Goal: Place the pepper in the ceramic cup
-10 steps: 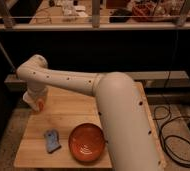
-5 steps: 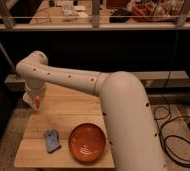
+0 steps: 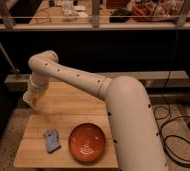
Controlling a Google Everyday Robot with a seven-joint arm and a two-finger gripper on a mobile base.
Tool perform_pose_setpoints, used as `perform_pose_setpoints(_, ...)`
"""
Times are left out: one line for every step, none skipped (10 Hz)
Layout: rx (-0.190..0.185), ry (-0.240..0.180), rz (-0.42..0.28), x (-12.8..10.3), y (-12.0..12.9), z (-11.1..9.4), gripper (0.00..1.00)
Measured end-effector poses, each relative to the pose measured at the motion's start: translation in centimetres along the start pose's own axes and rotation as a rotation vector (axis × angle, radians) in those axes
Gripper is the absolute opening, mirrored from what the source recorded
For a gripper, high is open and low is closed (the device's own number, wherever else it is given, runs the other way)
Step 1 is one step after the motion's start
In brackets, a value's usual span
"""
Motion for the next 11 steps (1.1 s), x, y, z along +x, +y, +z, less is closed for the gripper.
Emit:
perform_pose_setpoints(0.036,0.001,-0.003,0.2,-1.0,-0.8,0.00)
perform_pose_setpoints(0.071,0.004,-0.001,0.5,-1.6,-1.7,0.00)
perform_pose_setpoints(0.114,0.000,0.004,0.7,-2.0,-2.4,0.00)
perform_pose_setpoints(0.165,-0.011,0.008,0.8,-2.6,-3.1,0.00)
perform_pose_setpoints(0.207,-0.018,0.017,0.9,-3.0,-3.8,0.00)
perform_pose_setpoints(0.241,-0.023,0.029,0.9,-3.2,-4.6,0.00)
perform_pose_setpoints(0.270,-0.028,0.041,1.0,-3.4,-5.5,0.00)
perform_pose_setpoints(0.277,-0.042,0.050,0.9,-3.6,-5.9,0.00)
perform_pose_setpoints(0.281,-0.066,0.084,0.7,-3.8,-6.3,0.00)
perform_pose_setpoints(0.283,-0.077,0.109,0.5,-3.6,-6.4,0.00)
perform_pose_setpoints(0.283,-0.092,0.147,0.3,-3.1,-6.3,0.00)
